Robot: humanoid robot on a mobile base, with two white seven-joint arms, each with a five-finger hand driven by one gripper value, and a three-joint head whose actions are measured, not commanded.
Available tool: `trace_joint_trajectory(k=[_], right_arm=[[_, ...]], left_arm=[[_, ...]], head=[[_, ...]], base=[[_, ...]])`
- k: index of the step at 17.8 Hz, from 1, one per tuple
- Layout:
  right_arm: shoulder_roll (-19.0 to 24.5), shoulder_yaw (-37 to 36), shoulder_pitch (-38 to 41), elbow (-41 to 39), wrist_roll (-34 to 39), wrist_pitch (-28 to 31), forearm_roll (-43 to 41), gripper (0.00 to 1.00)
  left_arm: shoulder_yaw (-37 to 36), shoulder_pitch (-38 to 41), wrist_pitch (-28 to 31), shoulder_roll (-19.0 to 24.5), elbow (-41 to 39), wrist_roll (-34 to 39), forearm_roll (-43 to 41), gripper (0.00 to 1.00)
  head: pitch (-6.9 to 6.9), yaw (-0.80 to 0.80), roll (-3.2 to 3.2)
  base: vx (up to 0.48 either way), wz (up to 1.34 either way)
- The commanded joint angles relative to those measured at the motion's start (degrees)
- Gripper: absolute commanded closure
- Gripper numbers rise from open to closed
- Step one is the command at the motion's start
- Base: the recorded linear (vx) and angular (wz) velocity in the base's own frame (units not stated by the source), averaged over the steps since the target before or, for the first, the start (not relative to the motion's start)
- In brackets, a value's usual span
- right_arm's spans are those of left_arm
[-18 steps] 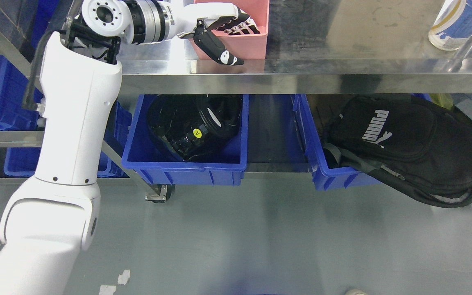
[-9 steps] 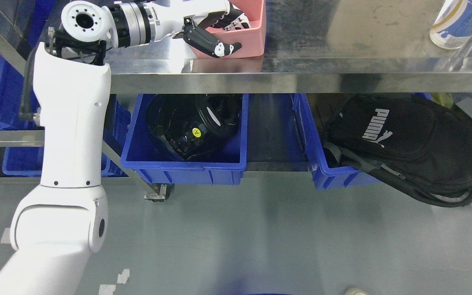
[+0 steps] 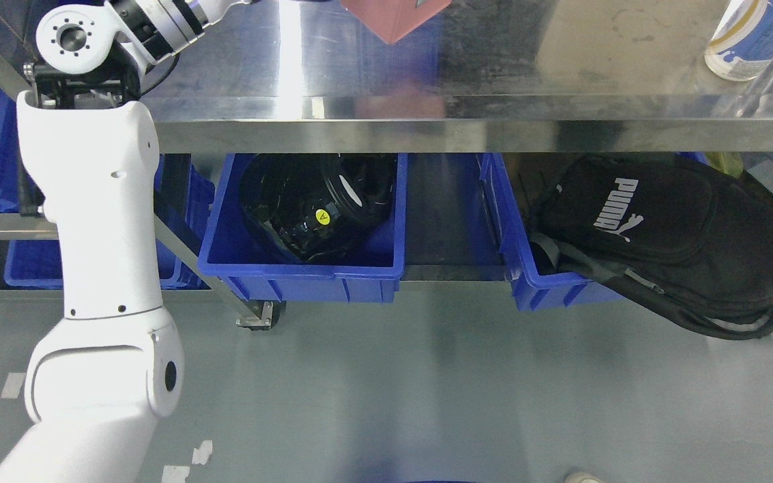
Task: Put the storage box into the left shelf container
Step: 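Lift the pink box off the shelf with the left hand, then hold the pink box aloft in the left hand while turning toward the bin rack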
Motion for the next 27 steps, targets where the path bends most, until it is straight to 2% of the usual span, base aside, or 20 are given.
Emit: trace_joint_trajectory(k=[1,4,7,10,11,14,17,21,27], right_arm=[[-1.0,0.0,-0.3,-1.0,0.0,-0.1,-1.2,0.00],[-1.0,0.0,-0.3,-1.0,0.0,0.0,-1.2,0.00],[-1.0,0.0,-0.2,-1.0,0.0,0.0,-1.2,0.00],[-1.0,0.0,-0.3,-1.0,0.1,0.0,-1.2,0.00],[-1.0,0.0,-0.3,-1.0,0.0,0.0,-1.2,0.00],[-1.0,0.0,-0.3,-1.0,0.0,0.0,-1.2,0.00],[-1.0,0.0,-0.2,-1.0,0.1,0.0,-1.2,0.00],[-1.0,0.0,-0.3,-1.0,0.1,0.0,-1.2,0.00],[-1.0,0.0,-0.2,-1.0,0.0,-0.1,-1.2,0.00]], left_arm=[[5.4,6.0,-4.1,0.3,-11.7,6.3,10.4,0.94],[5.3,12.0,-8.6,0.3,-17.5,8.9,10.4,0.94],[3.7,16.7,-13.1,0.3,-22.0,18.0,10.4,0.93],[-3.8,21.0,-15.3,0.3,-24.5,34.5,10.4,0.89],[-7.4,21.9,-18.6,0.3,-24.5,39.6,10.4,0.90],[-18.3,26.1,-22.1,0.3,-24.6,48.4,10.4,0.91],[-22.1,31.1,-25.4,0.3,-24.6,48.5,10.4,0.91],[-22.8,36.3,-27.4,0.3,-24.6,47.5,10.4,0.91],[-22.9,39.0,-30.0,0.3,-24.6,45.7,10.5,0.91]], head=[[0.00,0.00,0.00],[0.00,0.00,0.00],[0.00,0.00,0.00],[0.00,0.00,0.00],[0.00,0.00,0.00],[0.00,0.00,0.00],[0.00,0.00,0.00],[0.00,0.00,0.00],[0.00,0.00,0.00]], base=[[0.000,0.00],[0.000,0.00],[0.000,0.00],[0.000,0.00],[0.000,0.00],[0.004,0.03],[0.016,0.11],[0.023,0.26],[0.056,0.61]])
